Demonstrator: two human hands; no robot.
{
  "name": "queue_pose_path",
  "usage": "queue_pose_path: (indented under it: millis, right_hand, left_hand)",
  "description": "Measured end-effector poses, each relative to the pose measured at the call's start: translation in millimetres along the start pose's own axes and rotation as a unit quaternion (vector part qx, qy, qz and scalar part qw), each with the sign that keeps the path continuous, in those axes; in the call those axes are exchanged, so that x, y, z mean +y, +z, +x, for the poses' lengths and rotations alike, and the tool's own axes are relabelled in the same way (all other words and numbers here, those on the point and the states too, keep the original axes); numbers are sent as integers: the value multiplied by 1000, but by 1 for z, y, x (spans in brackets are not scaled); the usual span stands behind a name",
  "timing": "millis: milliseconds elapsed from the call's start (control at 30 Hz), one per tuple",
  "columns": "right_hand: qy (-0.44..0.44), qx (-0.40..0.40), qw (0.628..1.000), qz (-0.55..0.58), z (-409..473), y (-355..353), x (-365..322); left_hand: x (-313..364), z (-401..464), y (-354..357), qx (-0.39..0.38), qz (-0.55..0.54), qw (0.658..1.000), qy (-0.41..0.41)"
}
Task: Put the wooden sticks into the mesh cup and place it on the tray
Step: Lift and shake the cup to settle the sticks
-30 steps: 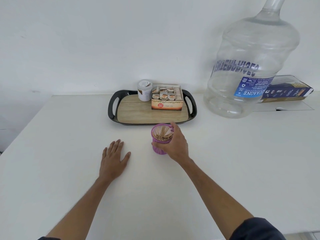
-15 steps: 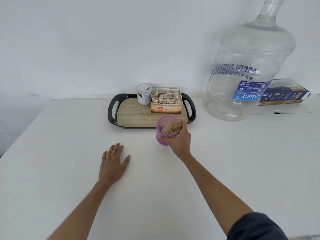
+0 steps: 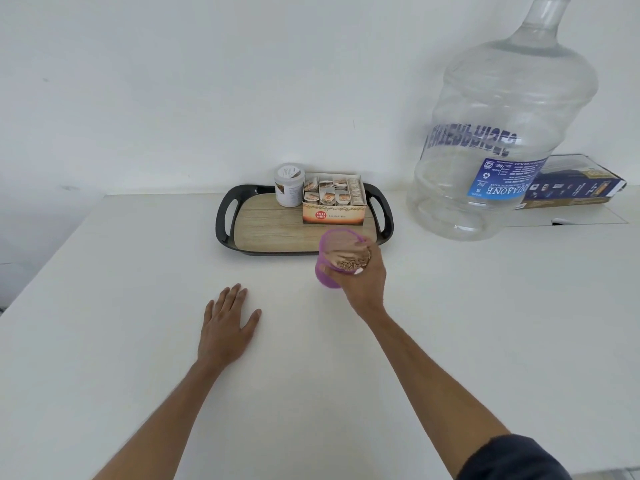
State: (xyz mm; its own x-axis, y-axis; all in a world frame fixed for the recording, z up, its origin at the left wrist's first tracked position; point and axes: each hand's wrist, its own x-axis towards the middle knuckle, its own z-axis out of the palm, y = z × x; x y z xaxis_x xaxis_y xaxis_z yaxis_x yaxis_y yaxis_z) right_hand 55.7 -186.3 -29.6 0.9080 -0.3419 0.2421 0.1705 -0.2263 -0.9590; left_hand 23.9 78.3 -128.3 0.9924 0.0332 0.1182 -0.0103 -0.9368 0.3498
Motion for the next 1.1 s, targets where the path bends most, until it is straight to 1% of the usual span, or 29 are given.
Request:
queue_pose_path:
  millis: [67,167,267,333,400,533,633,700,767,833,900,933,1000,1067,1100]
  right_hand:
    - [5,-5,1000,-14,-1,0,3]
    - [-23,18,999,15,3,1,1]
    - [15,-34,999,-12,-3,3,11]
    - [14,-72,997,-39,-9,3,24]
    - [21,-104,994,-40,-14,5,30]
    - [17,-134,990,-43,-22,10,36]
    - [9,-161,985,-57,-25,12,35]
    - [-8,-178,979,-101,-27,13,32]
    - [-75,-169,967,-177,-27,11,26]
    - [-195,-154,933,-260,-24,9,20]
    - [-306,-162,874,-340,-17,5,13]
    - [-339,-182,842,-378,-13,4,10]
    - [-350,-243,789,-444,-6,3,5]
    - [-336,-288,752,-489,0,3,2]
    - [-335,-298,737,-506,1,3,1]
  left_hand:
    - [0,1,0,0,0,1000,1]
    - [0,2,1,-2,3,1000,2]
    - [0,1,0,0,2,1000,3]
    - [1,1,0,2,-1,1000,5]
    - [0,1,0,4,-1,1000,6]
    - [2,1,-1,5,-11,1000,2]
    - [11,3,-3,-3,-61,998,19]
    - [28,2,-4,-42,-130,989,51]
    - [51,3,-3,-81,-190,977,58]
    - [73,7,-4,-87,-257,961,53]
    - [91,14,-4,-81,-358,929,52]
    - [98,17,-2,-77,-391,916,52]
    - [107,22,0,-64,-417,906,44]
    - [111,25,3,-51,-416,907,33]
    - [112,26,5,-47,-409,911,30]
